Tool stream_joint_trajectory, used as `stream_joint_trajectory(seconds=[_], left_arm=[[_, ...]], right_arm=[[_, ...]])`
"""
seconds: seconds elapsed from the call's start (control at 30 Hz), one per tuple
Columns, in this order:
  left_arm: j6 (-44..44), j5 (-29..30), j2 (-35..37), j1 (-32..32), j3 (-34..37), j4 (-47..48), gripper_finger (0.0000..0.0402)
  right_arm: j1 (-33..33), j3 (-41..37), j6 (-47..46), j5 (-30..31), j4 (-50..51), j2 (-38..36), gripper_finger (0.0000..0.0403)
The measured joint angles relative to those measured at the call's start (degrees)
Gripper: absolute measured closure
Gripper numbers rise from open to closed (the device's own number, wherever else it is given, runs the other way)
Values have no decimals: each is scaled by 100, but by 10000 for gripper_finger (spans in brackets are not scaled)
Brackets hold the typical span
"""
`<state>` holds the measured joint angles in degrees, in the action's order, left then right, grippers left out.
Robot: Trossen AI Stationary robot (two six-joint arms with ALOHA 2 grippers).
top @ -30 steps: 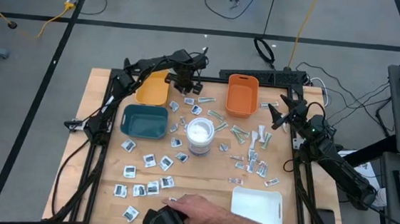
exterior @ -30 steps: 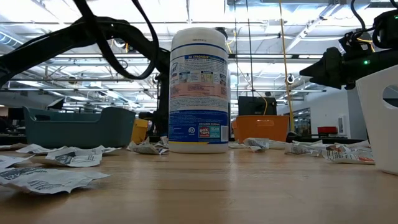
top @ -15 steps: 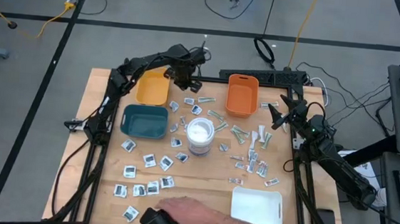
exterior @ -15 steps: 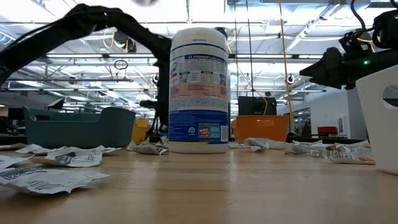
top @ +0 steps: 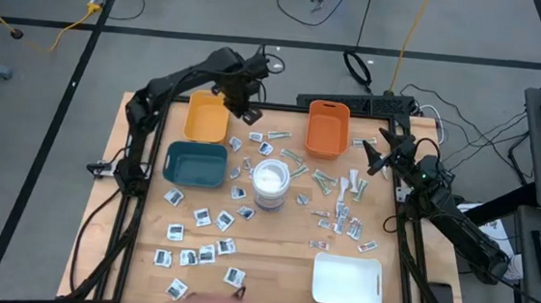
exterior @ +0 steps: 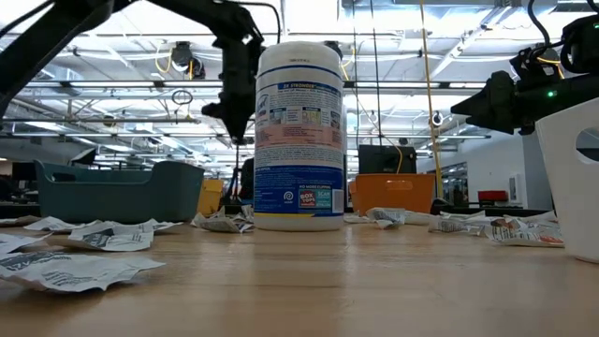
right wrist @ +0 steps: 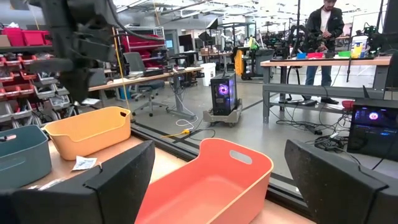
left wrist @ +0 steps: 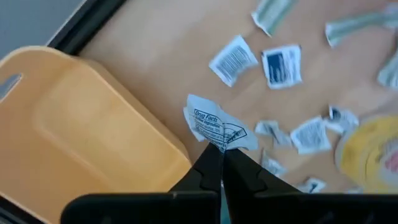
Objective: Pick & Place First Aid Supplies
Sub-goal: Put the blue pad into the blue bin
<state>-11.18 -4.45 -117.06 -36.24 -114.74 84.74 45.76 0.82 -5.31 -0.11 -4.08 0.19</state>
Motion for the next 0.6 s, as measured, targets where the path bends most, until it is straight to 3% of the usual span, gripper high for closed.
stream_joint_trajectory(seconds=[0.27, 0.6], left_arm=[[156, 186, 483, 517, 361, 188, 400], [-88, 304, 2148, 874, 2735, -392, 401]], right_arm=[[1, 0, 0, 0, 0, 0, 46], [0, 0, -1, -1, 0, 0, 46]])
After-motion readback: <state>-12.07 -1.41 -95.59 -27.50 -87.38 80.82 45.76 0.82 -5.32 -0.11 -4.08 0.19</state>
